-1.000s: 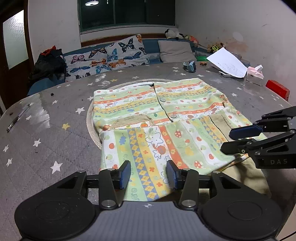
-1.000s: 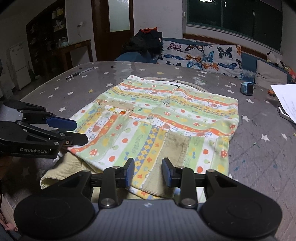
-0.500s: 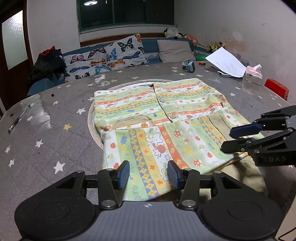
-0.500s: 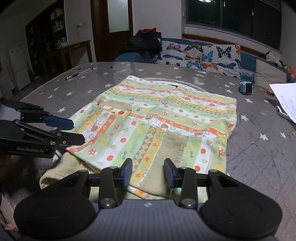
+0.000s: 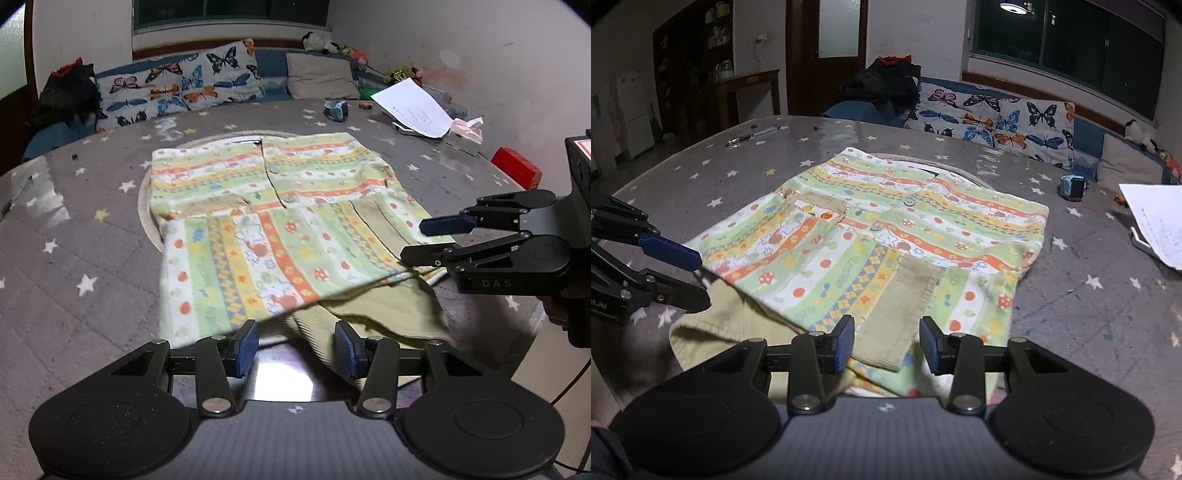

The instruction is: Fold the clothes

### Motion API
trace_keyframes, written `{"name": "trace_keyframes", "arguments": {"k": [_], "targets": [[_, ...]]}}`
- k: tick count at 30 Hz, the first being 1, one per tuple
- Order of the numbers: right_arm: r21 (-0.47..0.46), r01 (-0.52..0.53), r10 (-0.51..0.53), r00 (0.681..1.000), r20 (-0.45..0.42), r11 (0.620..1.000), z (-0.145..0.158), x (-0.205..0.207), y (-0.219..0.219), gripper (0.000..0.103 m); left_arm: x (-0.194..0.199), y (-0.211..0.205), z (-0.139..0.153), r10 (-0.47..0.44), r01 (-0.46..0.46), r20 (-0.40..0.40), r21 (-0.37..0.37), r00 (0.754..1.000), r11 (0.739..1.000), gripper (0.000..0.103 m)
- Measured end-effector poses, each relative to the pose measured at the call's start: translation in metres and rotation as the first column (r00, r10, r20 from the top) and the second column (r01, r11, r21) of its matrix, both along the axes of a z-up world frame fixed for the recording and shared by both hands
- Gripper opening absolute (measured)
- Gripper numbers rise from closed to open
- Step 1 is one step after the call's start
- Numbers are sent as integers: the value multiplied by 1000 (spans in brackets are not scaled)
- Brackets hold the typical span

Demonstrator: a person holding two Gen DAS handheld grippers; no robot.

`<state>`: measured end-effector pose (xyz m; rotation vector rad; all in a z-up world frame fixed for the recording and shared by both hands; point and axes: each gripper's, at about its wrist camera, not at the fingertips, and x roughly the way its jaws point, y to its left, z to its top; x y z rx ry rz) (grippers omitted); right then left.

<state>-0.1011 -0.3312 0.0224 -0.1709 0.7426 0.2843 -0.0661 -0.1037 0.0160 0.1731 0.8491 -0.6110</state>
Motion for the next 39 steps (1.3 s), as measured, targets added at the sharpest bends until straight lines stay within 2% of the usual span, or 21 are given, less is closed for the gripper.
{"name": "trace_keyframes", "arguments": {"k": [7, 12, 15, 17, 18, 20, 21, 25, 30, 35, 39], "targets": [[-59, -22, 23, 1000, 17, 998, 4, -12, -6, 45, -2, -4, -2, -5, 5, -36, 6, 999, 1000, 49], [-101, -41, 44, 999, 20, 994, 1, -20, -9, 48, -1, 0, 2, -3, -1, -87, -45, 996, 999, 49], [-129, -68, 72, 997, 26, 989, -1, -25, -8, 50, -1, -4, -1, -9, 5, -109, -39, 994, 999, 49], [-156, -89, 95, 995, 35, 984, -2, -29, -6, 52, -1, -9, -6, -32, 27, -137, -42, 990, 999, 43], [-169, -103, 111, 993, 39, 980, -2, -31, -4, 55, -2, -11, -7, -48, 41, -142, -47, 989, 998, 37], [-194, -132, 143, 989, 46, 972, -4, -35, -1, 55, -4, -15, -7, -71, 64, -139, -53, 988, 997, 18], [-207, -146, 159, 986, 49, 967, -5, -37, 0, 55, -5, -16, -6, -79, 72, -133, -56, 988, 996, 15], [-263, -204, 228, 972, 62, 943, -9, -45, 7, 62, 4, -13, 11, -75, 61, -116, -115, 990, 992, 11], [-319, -267, 311, 946, 93, 909, -16, -49, 17, 62, 29, -9, 32, -54, 29, -120, -201, 991, 979, 10], [-288, -286, 334, 933, 136, 914, -18, -38, 24, 62, 56, -8, 43, -30, -14, -157, -272, 987, 962, 10], [-269, -297, 346, 925, 159, 916, -18, -35, 23, 63, 76, -2, 43, -18, -56, -219, -325, 975, 944, 10]]}}
